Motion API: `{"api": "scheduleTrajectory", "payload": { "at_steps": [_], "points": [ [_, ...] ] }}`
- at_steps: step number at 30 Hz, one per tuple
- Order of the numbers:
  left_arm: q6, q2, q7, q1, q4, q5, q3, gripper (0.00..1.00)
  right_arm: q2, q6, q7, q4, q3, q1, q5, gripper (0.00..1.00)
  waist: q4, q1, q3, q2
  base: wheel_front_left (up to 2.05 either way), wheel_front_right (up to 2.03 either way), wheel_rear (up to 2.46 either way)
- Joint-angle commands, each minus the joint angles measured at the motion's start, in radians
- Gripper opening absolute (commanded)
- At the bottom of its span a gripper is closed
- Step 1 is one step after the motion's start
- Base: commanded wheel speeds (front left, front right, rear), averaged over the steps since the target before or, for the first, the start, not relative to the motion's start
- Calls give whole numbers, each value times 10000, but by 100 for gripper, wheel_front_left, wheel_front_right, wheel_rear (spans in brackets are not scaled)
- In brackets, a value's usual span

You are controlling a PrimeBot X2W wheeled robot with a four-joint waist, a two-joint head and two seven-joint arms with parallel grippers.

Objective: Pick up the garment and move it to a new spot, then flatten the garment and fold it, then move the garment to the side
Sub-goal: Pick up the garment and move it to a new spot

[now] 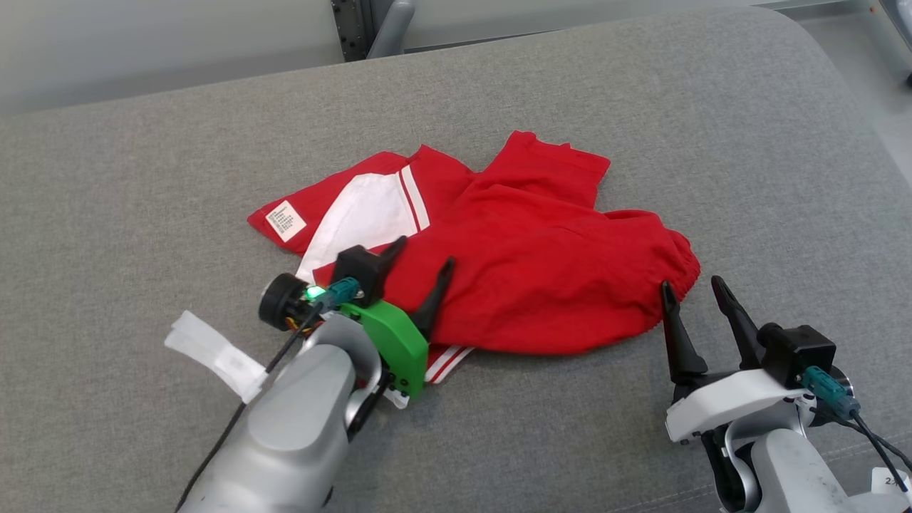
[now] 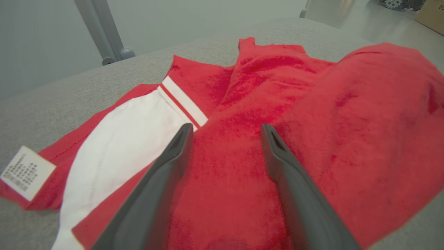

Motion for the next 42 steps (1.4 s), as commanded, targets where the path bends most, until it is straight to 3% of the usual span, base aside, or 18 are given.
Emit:
{"api": "scheduleTrajectory", "payload": {
  "at_steps": [1,13,22,23,24,25,36,39,42],
  "points": [
    [-42,30,17,-37,-117,-208,-180,100,-32,-10,-7,16,-2,-37,118,100,13,0,14,0,0,0,0],
    [-42,423,594,-508,-1127,-2637,-3123,100,-32,-10,-7,142,44,-50,84,100,90,0,29,0,0,0,0],
    [-42,783,706,-740,-898,-3454,-4564,100,-32,-10,-7,257,174,-85,36,100,106,0,-96,0,0,0,0],
    [-42,756,685,-744,-777,-3484,-4629,72,-32,-10,-7,265,193,-88,33,100,98,0,-109,0,0,0,0],
    [-42,734,586,-770,-634,-3490,-4638,19,-32,-10,-7,267,211,-89,32,100,94,0,-125,0,0,0,0],
    [-42,720,462,-817,-521,-3465,-4634,0,-33,-10,-7,270,220,-84,26,100,93,0,-148,0,0,0,0],
    [-43,546,-244,-1101,-427,-3799,-4802,0,-32,-10,-7,362,140,197,49,100,239,0,-562,0,0,0,0],
    [3,658,-378,-1686,-1081,-3563,-4038,0,-33,-10,-7,412,83,257,112,100,352,0,-788,0,0,0,0],
    [213,1027,-370,-1985,-2438,-2977,-2487,0,-32,-10,-7,498,69,426,181,100,492,0,-1120,0,0,0,0]
  ]
}}
